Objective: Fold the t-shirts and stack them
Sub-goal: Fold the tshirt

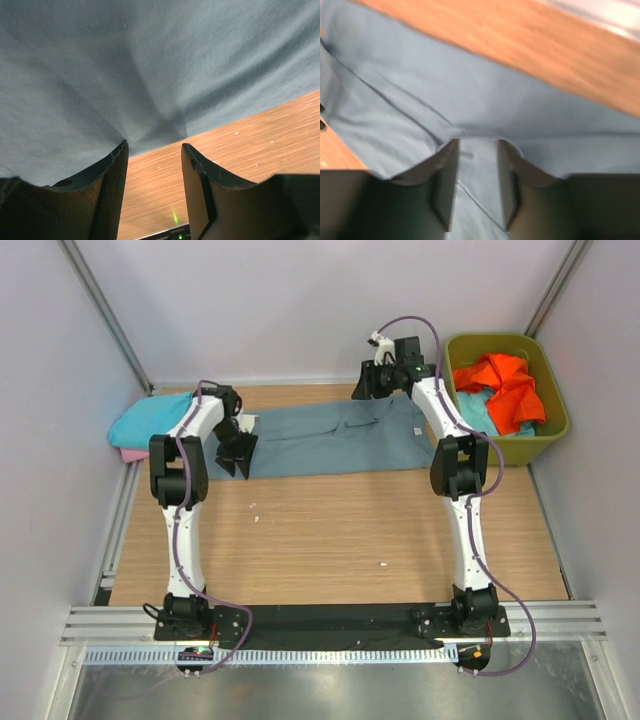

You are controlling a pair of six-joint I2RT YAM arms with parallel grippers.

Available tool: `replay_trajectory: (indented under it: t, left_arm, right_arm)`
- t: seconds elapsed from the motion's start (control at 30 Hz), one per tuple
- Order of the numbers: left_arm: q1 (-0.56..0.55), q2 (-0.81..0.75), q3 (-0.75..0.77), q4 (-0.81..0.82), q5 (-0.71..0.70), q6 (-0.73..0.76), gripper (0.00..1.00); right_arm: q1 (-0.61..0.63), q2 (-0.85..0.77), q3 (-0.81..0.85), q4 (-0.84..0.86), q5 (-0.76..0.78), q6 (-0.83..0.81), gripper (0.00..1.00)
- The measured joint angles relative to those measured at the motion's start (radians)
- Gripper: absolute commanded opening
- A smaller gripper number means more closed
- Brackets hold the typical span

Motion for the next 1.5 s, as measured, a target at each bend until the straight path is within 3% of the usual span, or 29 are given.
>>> replay_trajectory:
  t: [0.23, 0.4, 0.7, 1.23, 1.5]
  left_arm:
    - [0.0, -0.019, -0.026, -0.002, -0.007, 0.002, 0.48]
    - [-0.002, -0.022, -0.023, -0.002, -0.007, 0.002, 0.48]
    - [-0.002, -0.024, -0.005, -0.001, -0.007, -0.002, 0.48]
    - [-0.002, -0.009, 0.016, 0.0, -0.007, -0.005, 0.48]
    - [-0.002, 0.002, -0.001, 0.006, -0.007, -0.006, 0.48]
  right_arm:
    - [0.031, 0.009, 0.019, 0.054, 0.009, 0.022, 0.52]
    - [0.034, -0.087, -0.128, 0.024, 0.033, -0.016, 0.43]
    - [0.03, -0.185, -0.311, -0.042, 0.034, -0.053, 0.44]
    - [0.029, 0.02, -0.158, -0.046, 0.1, -0.061, 0.45]
    - [0.037, 0.106, 0.022, 0.027, 0.179, -0.078, 0.47]
